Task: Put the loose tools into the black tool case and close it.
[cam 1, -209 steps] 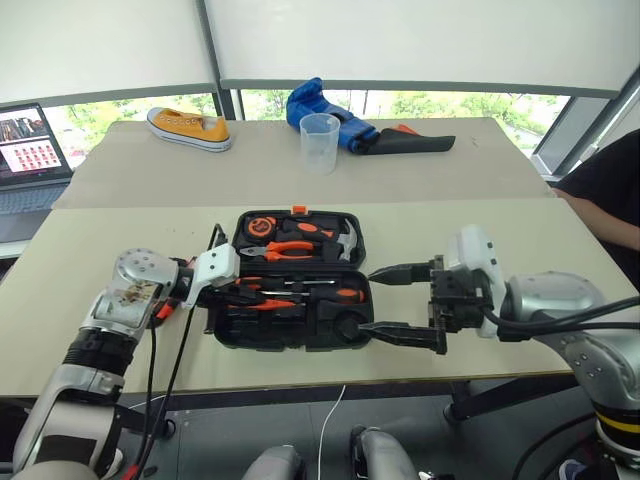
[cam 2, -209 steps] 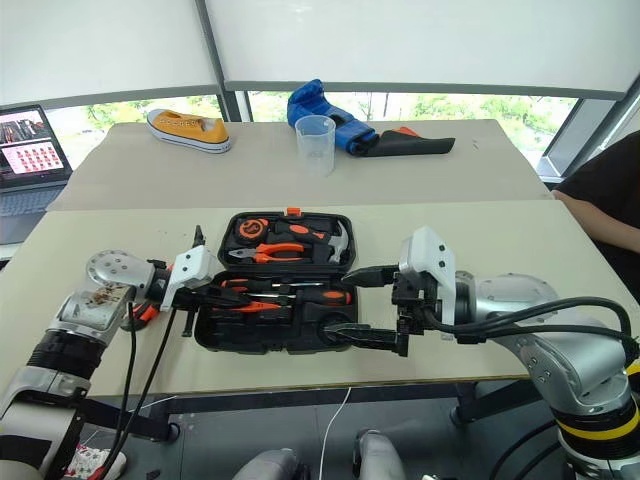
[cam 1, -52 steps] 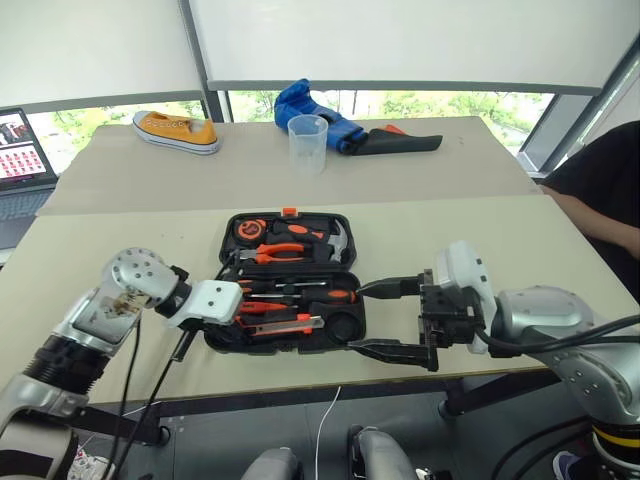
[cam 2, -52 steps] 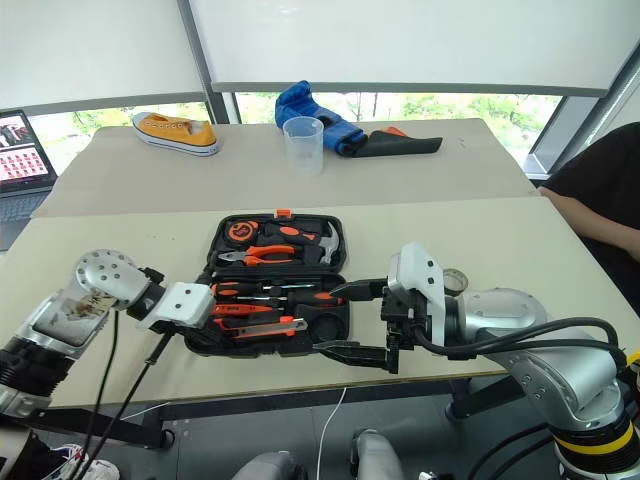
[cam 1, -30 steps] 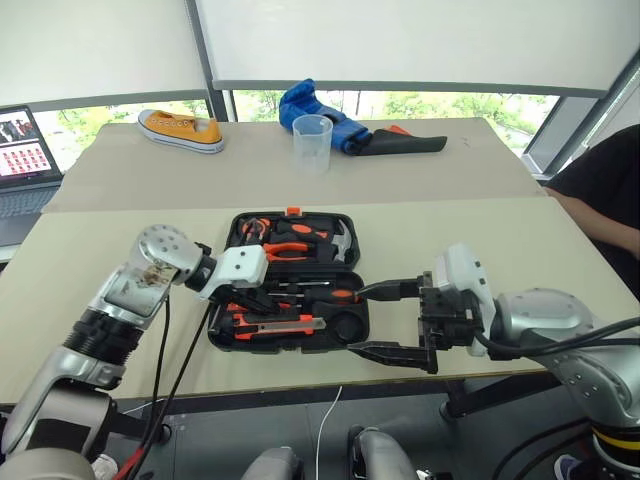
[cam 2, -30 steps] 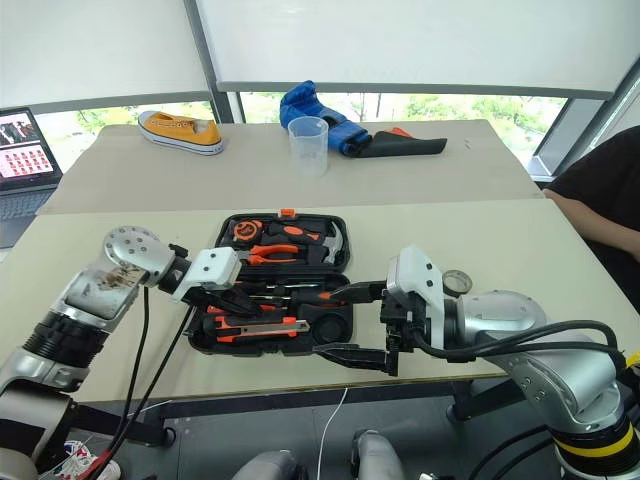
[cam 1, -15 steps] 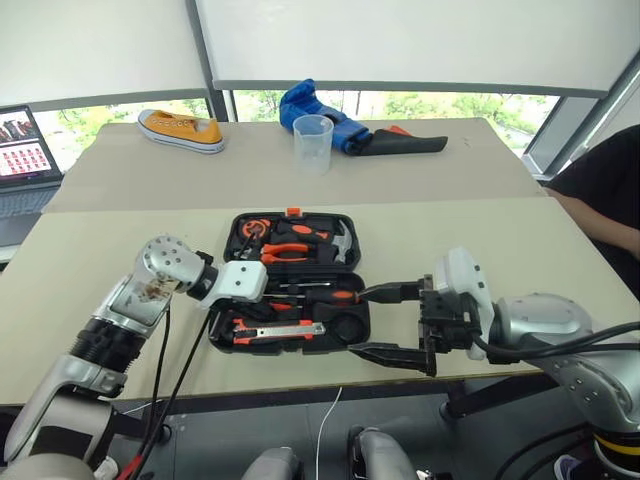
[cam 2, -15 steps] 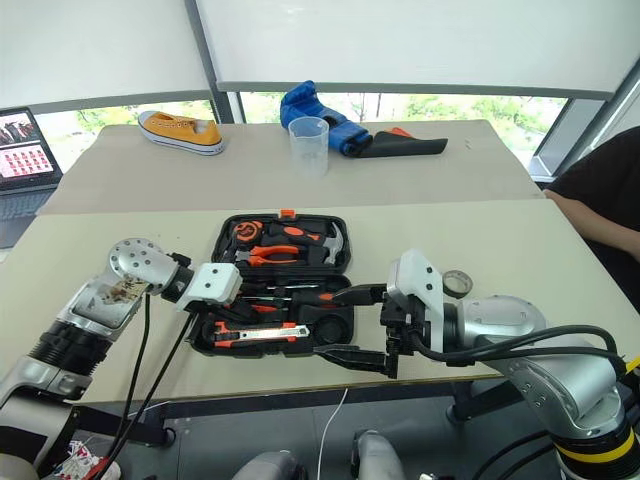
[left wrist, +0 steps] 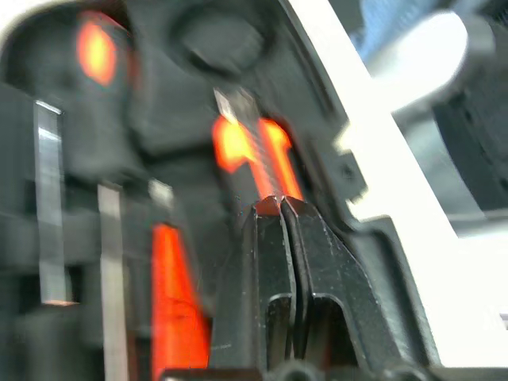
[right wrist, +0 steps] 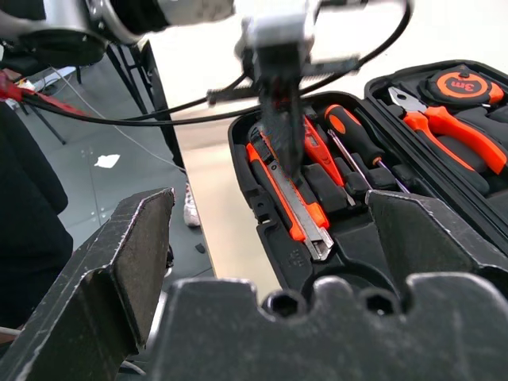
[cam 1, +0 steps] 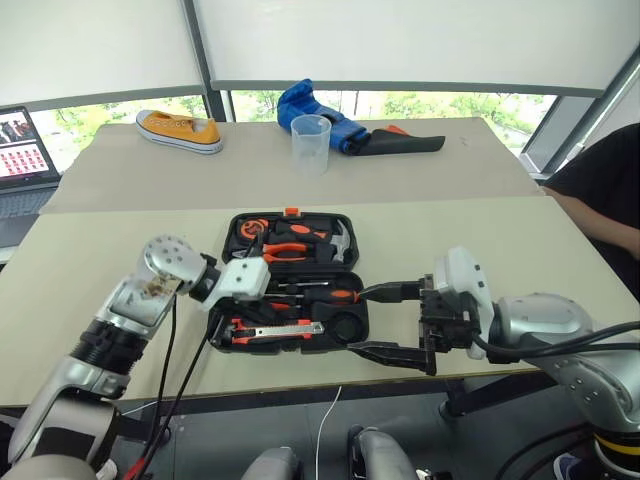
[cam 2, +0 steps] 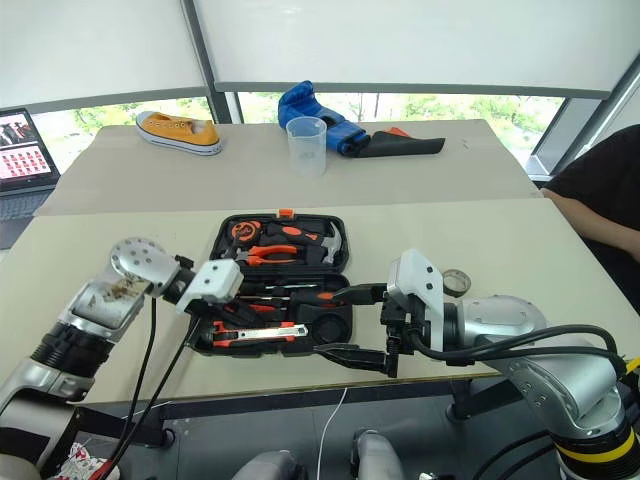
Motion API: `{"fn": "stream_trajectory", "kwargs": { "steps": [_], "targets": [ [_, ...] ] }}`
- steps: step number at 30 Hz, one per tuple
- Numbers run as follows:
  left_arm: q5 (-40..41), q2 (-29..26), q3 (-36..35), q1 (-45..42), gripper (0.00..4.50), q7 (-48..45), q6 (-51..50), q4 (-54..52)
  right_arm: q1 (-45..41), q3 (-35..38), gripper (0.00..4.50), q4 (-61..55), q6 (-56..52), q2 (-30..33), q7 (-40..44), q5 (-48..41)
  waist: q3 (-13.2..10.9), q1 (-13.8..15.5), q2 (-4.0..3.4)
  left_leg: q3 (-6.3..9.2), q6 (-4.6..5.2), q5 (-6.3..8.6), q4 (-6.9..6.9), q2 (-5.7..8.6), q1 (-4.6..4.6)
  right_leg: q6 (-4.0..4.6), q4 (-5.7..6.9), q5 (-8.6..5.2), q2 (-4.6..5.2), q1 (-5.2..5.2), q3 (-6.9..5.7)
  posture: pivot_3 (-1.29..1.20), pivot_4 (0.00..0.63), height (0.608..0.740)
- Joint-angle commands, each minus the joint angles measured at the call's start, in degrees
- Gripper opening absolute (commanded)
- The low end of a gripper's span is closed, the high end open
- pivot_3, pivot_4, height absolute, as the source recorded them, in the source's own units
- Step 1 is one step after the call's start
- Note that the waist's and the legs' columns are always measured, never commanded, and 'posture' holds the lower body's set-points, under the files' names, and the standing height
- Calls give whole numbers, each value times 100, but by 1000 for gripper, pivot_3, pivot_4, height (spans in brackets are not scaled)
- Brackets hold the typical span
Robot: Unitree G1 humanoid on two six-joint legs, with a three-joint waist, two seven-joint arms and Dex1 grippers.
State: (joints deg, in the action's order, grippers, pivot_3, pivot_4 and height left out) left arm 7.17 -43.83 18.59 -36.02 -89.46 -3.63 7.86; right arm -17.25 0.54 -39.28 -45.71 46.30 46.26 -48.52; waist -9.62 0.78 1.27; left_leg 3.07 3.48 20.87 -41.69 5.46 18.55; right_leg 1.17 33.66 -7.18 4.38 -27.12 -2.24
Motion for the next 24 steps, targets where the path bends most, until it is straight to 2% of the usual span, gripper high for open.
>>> {"fn": "stream_trajectory", "kwargs": {
  "steps": [1, 6, 11, 19, 24],
  "targets": [
    [-567, -26, 111, -75, 98, 326, 752, 578, -15, 137, 4500, -110, 32, 56, 33, -87, 1, 22, -1, 0, 0, 0, 0, 0, -2, 0, 0, 0, 1, 3, -1, 0, 150, 731],
    [-598, 73, 155, -136, 98, 334, 1047, 1025, 21, 146, 4500, -147, 22, 62, 18, -110, 3, 62, -4, 0, 0, 0, 0, -1, -27, -4, -3, 1, 4, 38, -1, 0, 150, 731],
    [-53, 64, -14, -159, 98, 75, 166, 615, 43, 149, 4500, -174, 18, 67, 7, -120, 3, 29, -4, 0, 5, 2, 0, -14, -60, -50, -7, -26, -2, 76, -2, 0, 150, 731],
    [599, 42, -397, -418, 98, -25, -1004, 218, 11, 129, 4500, -159, 22, 73, 15, -105, 3, -1, -3, 0, 6, 2, -1, -10, -21, -6, 7, 0, -9, 23, -5, 0, 150, 731],
    [421, 38, -327, -351, 98, -33, -802, 320, -2, 118, 4500, -105, 45, 80, 58, -71, 3, -7, -4, 0, 6, 3, -1, -1, 0, -4, 25, 2, -5, -1, -13, 0, 150, 731]
  ]
}}
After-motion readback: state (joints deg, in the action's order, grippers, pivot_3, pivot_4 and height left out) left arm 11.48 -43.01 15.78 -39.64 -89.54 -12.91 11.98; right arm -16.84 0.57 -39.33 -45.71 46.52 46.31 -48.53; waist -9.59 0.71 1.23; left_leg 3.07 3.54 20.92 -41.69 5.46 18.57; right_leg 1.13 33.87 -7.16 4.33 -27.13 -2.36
